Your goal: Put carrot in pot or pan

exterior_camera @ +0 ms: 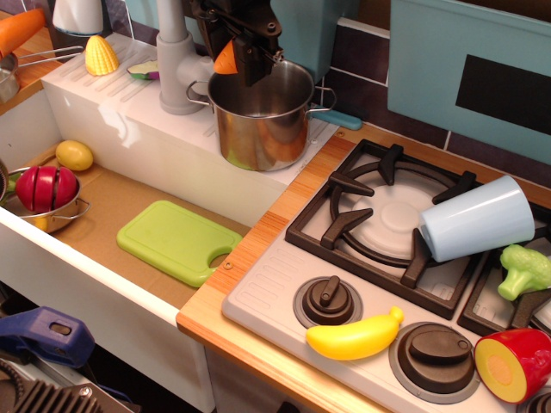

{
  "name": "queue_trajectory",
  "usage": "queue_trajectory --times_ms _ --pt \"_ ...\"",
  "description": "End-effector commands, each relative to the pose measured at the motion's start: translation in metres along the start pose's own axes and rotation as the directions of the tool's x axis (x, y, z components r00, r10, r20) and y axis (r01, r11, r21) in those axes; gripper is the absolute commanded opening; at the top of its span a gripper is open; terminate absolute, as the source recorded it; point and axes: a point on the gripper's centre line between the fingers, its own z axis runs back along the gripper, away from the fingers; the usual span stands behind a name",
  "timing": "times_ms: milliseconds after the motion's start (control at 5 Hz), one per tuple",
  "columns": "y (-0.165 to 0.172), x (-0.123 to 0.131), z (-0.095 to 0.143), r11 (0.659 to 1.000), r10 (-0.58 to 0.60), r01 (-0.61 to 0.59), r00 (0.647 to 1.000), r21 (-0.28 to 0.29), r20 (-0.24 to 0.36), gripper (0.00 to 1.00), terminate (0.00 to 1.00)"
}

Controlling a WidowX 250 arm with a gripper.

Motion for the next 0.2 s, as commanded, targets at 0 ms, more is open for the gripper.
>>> queue_trajectory --times_ms 0 --pt "0.0144 0.0141 0.0082 0.999 -0.033 0.03 0.994 0.029 0.102 1.0 1.0"
